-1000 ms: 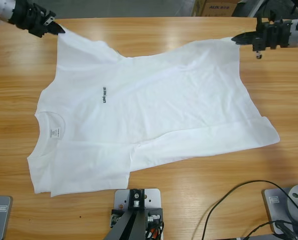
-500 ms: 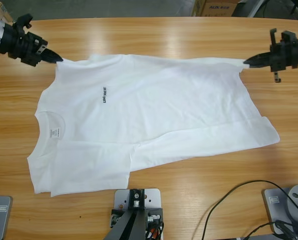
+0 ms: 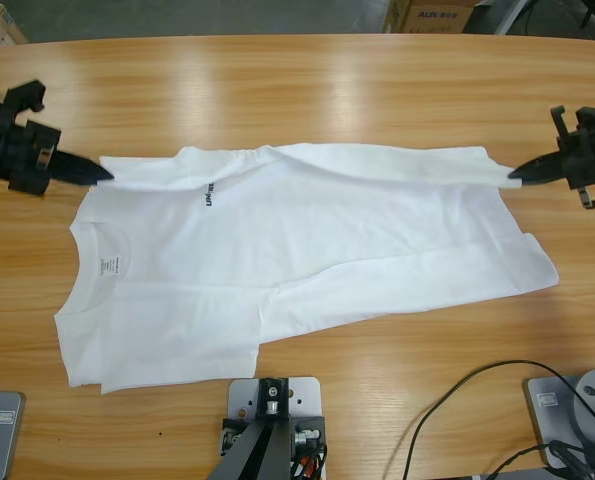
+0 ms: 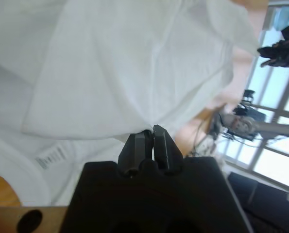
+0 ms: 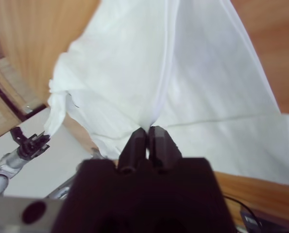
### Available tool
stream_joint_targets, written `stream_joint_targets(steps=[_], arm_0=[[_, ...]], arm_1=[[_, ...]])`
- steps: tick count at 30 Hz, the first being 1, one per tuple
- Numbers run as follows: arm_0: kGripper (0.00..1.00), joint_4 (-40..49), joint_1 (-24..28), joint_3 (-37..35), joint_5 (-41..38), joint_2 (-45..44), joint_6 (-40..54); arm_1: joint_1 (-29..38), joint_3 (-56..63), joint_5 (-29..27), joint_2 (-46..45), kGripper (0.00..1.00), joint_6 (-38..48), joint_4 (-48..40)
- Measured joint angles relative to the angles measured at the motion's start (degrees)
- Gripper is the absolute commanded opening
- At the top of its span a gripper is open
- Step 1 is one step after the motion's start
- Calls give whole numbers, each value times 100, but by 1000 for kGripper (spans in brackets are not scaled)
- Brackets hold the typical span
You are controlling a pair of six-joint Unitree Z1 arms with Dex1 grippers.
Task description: Fold clothes
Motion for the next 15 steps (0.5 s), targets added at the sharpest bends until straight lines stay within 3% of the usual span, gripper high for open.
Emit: stream_joint_targets(steps=[8, 15], arm_0=[[0, 250, 2, 302, -364, -321, 47], [0, 621, 3, 762, -474, -450, 401]], arm_1=[[-88, -2, -455, -380, 0, -379, 773], [-88, -4, -1230, -384, 0, -745, 1229]])
